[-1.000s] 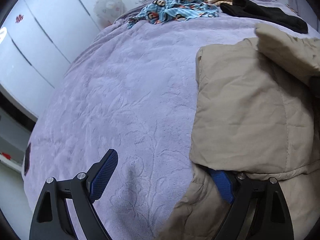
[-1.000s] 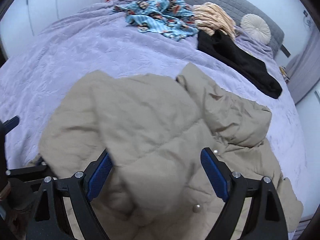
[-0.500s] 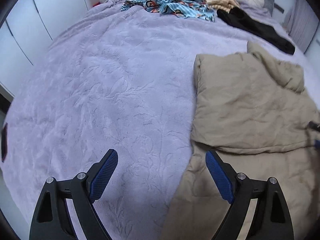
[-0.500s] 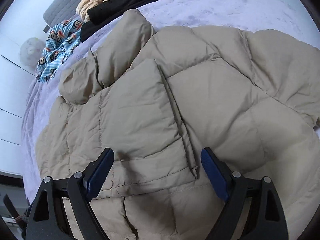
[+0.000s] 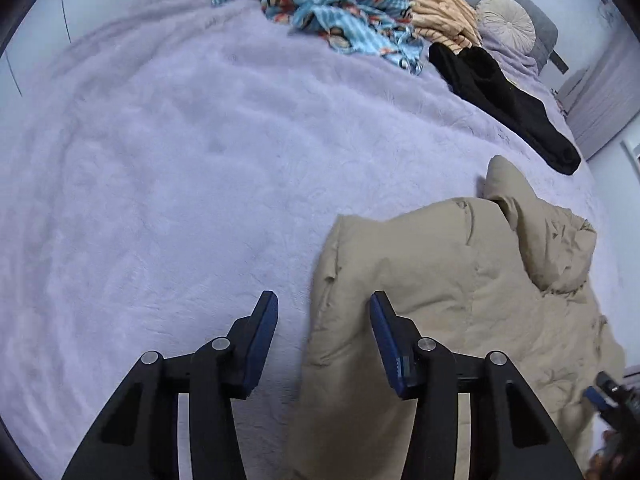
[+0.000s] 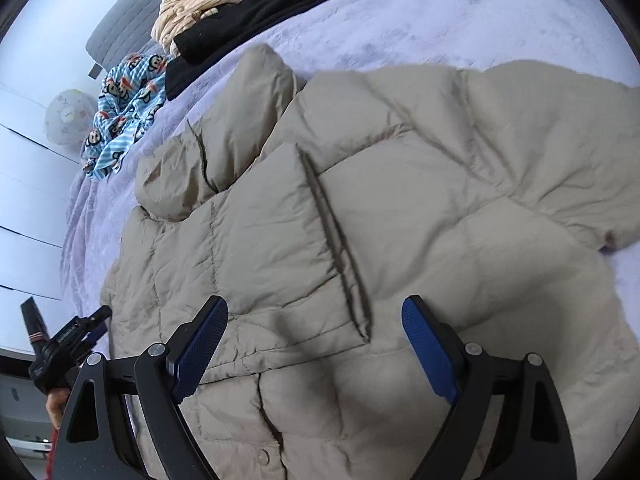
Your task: Fold large clothes
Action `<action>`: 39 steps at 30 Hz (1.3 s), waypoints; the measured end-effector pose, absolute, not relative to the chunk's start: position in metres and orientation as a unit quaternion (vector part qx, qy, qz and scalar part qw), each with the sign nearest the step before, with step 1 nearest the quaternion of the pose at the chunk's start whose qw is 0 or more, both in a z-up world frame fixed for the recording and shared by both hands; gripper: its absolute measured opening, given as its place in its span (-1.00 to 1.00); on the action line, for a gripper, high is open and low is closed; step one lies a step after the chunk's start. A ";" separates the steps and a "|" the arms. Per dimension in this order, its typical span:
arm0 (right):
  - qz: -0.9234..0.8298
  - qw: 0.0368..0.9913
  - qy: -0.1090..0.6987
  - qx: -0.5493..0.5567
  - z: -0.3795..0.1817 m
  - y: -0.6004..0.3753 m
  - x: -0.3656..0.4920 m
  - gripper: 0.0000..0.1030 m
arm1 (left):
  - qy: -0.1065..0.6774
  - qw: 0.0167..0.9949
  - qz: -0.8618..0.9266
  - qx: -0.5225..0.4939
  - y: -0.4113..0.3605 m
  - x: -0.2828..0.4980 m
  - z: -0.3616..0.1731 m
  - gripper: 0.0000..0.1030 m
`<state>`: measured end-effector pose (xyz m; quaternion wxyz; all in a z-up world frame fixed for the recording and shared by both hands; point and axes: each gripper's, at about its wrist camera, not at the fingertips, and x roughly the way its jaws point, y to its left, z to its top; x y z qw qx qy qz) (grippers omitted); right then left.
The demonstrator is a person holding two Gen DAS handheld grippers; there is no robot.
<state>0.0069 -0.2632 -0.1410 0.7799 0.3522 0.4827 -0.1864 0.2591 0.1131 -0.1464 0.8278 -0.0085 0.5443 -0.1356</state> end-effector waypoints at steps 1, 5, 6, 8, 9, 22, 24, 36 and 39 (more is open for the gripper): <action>-0.194 0.785 0.476 0.346 -0.134 -0.265 0.002 0.63 | 0.521 0.843 -0.129 0.015 0.112 0.256 -0.134 -0.01; -0.158 0.801 0.472 0.331 -0.123 -0.258 0.015 -0.27 | 0.477 0.863 -0.162 0.039 0.102 0.256 -0.106 -0.01; -0.137 0.807 0.473 0.325 -0.123 -0.250 0.024 -0.30 | 0.483 0.857 -0.176 0.040 0.095 0.257 -0.110 -0.01; -0.103 0.819 0.481 0.297 -0.127 -0.229 0.048 -0.33 | 0.498 0.847 -0.175 0.064 0.075 0.260 -0.132 -0.01; -0.086 0.825 0.484 0.279 -0.130 -0.218 0.061 -0.33 | 0.504 0.843 -0.168 0.079 0.069 0.255 -0.146 -0.01; -0.138 0.812 0.494 0.279 -0.173 -0.247 0.058 -0.99 | 0.515 0.842 -0.129 0.097 0.068 0.239 -0.186 0.07; -0.164 0.804 0.494 0.286 -0.166 -0.260 0.043 -0.84 | 0.515 0.842 -0.115 0.109 0.067 0.236 -0.173 0.07; -0.167 0.764 0.466 0.413 -0.145 -0.293 -0.056 -0.12 | 0.530 0.815 -0.175 0.154 0.008 0.155 -0.120 0.07; -0.174 0.761 0.454 0.429 -0.140 -0.299 -0.078 0.01 | 0.530 0.813 -0.184 0.157 -0.013 0.128 -0.116 0.95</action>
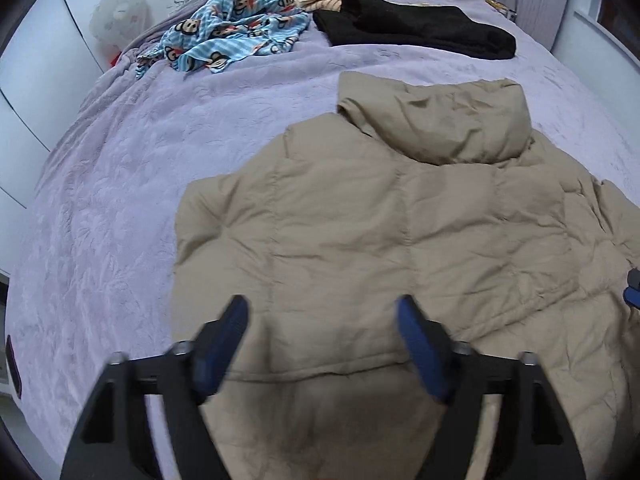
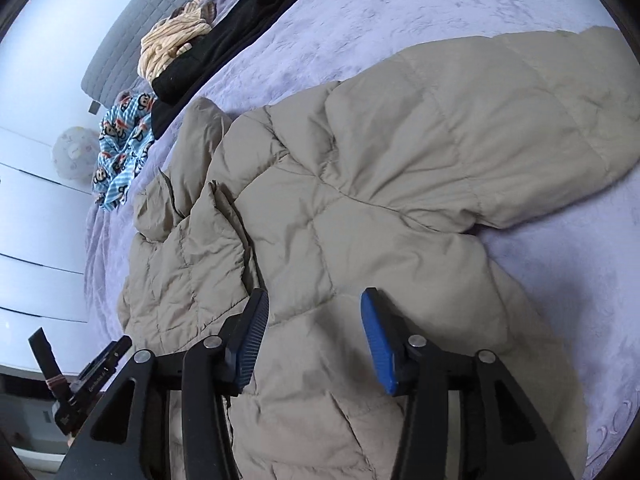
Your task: Fold large clothes
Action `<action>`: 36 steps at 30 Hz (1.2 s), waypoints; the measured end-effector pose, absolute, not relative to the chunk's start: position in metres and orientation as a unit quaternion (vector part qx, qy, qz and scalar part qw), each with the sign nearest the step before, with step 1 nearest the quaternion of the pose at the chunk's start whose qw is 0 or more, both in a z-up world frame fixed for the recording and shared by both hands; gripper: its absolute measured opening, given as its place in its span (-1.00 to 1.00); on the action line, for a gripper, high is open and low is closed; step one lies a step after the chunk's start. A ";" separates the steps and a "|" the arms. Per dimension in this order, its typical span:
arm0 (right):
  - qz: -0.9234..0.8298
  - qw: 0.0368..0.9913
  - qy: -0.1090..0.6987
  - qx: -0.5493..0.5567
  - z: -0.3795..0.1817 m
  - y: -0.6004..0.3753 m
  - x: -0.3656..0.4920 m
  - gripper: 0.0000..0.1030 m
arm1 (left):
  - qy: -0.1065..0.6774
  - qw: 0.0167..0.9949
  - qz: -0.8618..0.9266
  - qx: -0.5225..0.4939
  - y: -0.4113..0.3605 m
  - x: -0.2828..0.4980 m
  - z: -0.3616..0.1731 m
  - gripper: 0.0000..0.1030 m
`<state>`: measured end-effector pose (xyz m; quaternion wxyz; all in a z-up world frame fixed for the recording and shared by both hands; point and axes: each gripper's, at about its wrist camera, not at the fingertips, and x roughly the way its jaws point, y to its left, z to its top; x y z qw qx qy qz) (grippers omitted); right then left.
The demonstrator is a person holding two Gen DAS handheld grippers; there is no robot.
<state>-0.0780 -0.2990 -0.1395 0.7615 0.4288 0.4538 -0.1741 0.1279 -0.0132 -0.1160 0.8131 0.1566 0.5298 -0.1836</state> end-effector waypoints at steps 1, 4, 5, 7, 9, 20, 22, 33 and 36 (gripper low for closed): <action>-0.177 0.760 0.452 0.432 -0.138 -0.302 -0.085 0.01 | 0.523 0.817 -0.187 0.156 -0.019 0.120 -0.113 0.97; -0.187 0.758 0.445 0.439 -0.135 -0.316 -0.106 0.12 | 0.527 0.808 -0.205 0.168 -0.042 0.101 -0.110 0.97; -0.192 0.757 0.443 0.440 -0.135 -0.321 -0.113 0.22 | 0.532 0.802 -0.208 0.172 -0.050 0.096 -0.112 0.97; -0.204 0.754 0.437 0.445 -0.136 -0.334 -0.129 0.28 | 0.540 0.796 -0.211 0.174 -0.062 0.087 -0.114 0.97; -0.218 0.748 0.430 0.456 -0.137 -0.350 -0.146 0.35 | 0.542 0.794 -0.203 0.186 -0.075 0.079 -0.116 0.97; -0.295 0.694 0.325 0.571 -0.154 -0.468 -0.236 0.80 | 0.564 0.773 -0.219 0.192 -0.126 0.061 -0.123 0.97; -0.301 0.687 0.307 0.585 -0.158 -0.482 -0.243 0.80 | 0.564 0.770 -0.227 0.192 -0.133 0.058 -0.122 0.97; -0.294 0.646 0.195 0.677 -0.192 -0.549 -0.249 0.81 | 0.567 0.759 -0.257 0.190 -0.164 0.045 -0.117 0.97; -0.270 0.627 0.139 0.718 -0.201 -0.558 -0.247 0.81 | 0.566 0.759 -0.259 0.191 -0.165 0.045 -0.117 0.97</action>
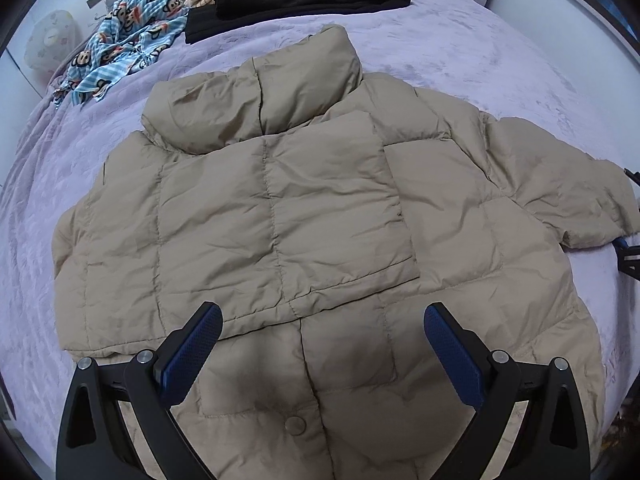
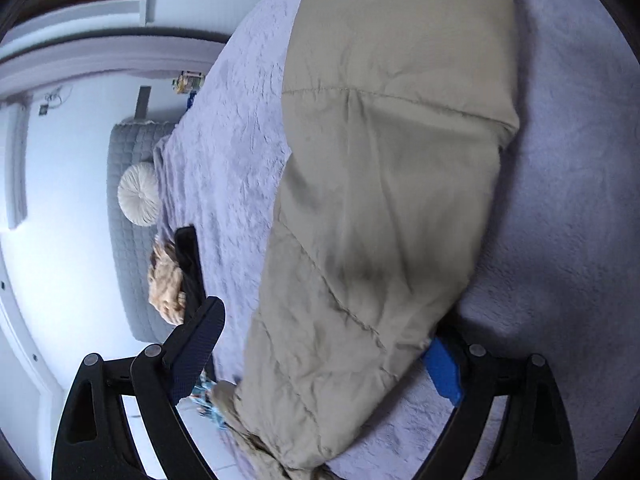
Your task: Fold large clothes
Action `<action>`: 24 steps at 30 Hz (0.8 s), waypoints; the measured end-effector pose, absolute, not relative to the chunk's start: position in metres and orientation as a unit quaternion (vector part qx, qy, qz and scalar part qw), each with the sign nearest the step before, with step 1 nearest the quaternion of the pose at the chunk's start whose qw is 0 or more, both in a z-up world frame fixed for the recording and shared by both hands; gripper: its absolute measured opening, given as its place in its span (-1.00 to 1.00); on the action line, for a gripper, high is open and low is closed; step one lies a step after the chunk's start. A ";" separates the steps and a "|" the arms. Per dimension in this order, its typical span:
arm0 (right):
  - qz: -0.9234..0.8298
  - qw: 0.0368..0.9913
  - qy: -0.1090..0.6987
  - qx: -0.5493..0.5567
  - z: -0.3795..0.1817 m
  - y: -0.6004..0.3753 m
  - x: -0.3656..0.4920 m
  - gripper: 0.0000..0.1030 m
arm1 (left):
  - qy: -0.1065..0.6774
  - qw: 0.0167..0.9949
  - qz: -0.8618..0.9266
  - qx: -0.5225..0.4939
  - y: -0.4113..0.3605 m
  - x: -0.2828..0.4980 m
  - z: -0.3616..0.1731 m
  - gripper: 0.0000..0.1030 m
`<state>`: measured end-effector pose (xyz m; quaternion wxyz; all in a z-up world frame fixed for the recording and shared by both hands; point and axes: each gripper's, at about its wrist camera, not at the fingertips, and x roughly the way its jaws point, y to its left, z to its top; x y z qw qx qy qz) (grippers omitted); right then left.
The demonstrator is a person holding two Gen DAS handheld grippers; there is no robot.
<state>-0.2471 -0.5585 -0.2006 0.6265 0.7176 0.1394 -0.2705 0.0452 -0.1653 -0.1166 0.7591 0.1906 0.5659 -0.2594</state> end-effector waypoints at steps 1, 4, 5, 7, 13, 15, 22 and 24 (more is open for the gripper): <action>-0.264 0.620 0.123 0.729 -0.202 -0.561 -0.247 0.81 | 0.565 0.760 -0.259 0.190 -0.164 0.046 -0.116 0.97; -0.245 0.614 0.114 0.742 -0.201 -0.566 -0.234 0.50 | 0.563 0.763 -0.257 0.184 -0.158 0.050 -0.113 0.97; -0.241 0.616 0.121 0.740 -0.199 -0.567 -0.230 -0.01 | 0.563 0.765 -0.255 0.183 -0.155 0.052 -0.113 0.97; -0.235 0.620 0.138 0.736 -0.196 -0.566 -0.220 -0.60 | 0.562 0.767 -0.250 0.181 -0.148 0.056 -0.112 0.97; -0.187 0.688 0.130 0.690 -0.151 -0.548 -0.187 -0.80 | 0.555 0.782 -0.229 0.168 -0.117 0.071 -0.107 0.97; -0.163 0.726 0.156 0.650 -0.124 -0.531 -0.161 -0.80 | 0.553 0.786 -0.223 0.165 -0.106 0.076 -0.105 0.97; -0.112 0.856 0.301 0.404 -0.040 -0.413 -0.042 -0.80 | 0.551 0.800 -0.199 0.133 -0.066 0.098 -0.100 0.97; -0.092 0.878 0.333 0.333 -0.034 -0.367 -0.004 -0.79 | 0.548 0.803 -0.194 0.129 -0.054 0.103 -0.100 0.97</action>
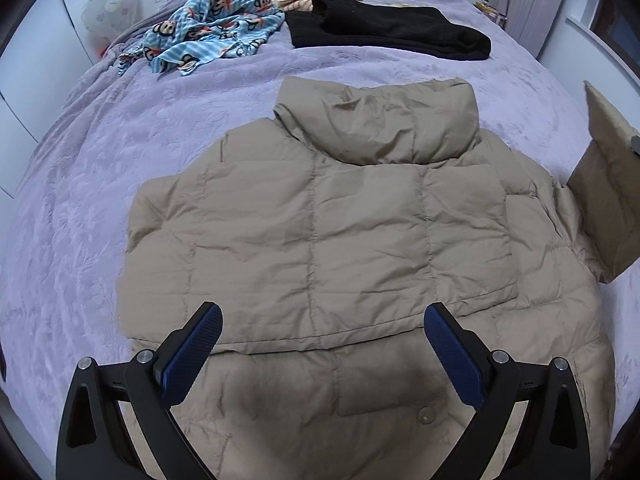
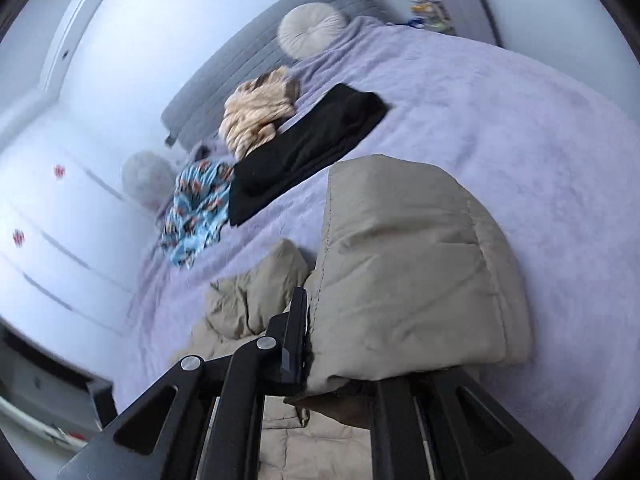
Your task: Fold large clothes
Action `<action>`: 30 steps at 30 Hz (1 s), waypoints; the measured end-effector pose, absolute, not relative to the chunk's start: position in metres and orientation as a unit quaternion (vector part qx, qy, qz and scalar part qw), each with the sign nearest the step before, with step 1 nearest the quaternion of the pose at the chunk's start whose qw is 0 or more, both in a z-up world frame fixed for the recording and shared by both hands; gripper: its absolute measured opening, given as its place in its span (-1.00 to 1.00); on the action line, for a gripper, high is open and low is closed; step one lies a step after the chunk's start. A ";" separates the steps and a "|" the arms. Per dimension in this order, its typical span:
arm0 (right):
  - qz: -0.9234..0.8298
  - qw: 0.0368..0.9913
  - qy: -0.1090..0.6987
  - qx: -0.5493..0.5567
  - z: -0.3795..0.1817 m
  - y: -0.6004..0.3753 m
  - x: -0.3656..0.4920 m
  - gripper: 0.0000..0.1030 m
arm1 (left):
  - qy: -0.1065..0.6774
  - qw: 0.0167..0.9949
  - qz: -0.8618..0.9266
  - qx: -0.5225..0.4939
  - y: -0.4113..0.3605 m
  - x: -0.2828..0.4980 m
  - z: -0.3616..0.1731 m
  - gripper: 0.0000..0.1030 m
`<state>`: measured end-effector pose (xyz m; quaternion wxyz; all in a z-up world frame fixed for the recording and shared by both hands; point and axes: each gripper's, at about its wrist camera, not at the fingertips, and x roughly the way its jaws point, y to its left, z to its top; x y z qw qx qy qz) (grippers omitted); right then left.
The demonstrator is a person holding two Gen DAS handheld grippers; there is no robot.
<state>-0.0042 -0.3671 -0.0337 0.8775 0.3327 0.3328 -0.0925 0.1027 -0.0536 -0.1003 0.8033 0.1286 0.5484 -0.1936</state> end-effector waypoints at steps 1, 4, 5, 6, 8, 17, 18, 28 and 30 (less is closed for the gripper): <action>-0.082 0.882 0.344 0.311 -0.036 -0.346 0.009 -0.79 | 0.548 0.804 -0.191 0.127 -0.048 0.105 -0.101 0.97; -0.053 0.879 0.383 0.280 -0.060 -0.289 0.054 -0.79 | 0.549 0.807 -0.182 0.120 -0.031 0.110 -0.106 0.97; -0.046 0.875 0.394 0.279 -0.071 -0.274 0.062 -0.79 | 0.550 0.808 -0.178 0.117 -0.026 0.112 -0.108 0.97; -0.043 0.869 0.407 0.278 -0.085 -0.261 0.069 -0.79 | 0.550 0.808 -0.175 0.115 -0.021 0.113 -0.109 0.97; -0.044 0.854 0.434 0.283 -0.111 -0.241 0.081 -0.79 | 0.550 0.810 -0.169 0.110 -0.012 0.118 -0.112 0.97; -0.060 0.775 0.494 0.389 -0.179 -0.239 0.063 -0.17 | 0.564 0.802 -0.177 0.087 -0.008 0.129 -0.132 0.97; -0.050 0.774 0.494 0.394 -0.173 -0.240 0.058 0.14 | 0.565 0.801 -0.182 0.082 -0.010 0.130 -0.132 0.97; -0.132 0.748 0.363 0.540 -0.146 -0.320 -0.021 0.59 | 0.572 0.790 -0.219 0.031 -0.030 0.150 -0.138 0.97; -0.144 0.725 0.319 0.593 -0.157 -0.339 -0.026 0.15 | 0.569 0.790 -0.227 0.024 -0.029 0.152 -0.134 0.97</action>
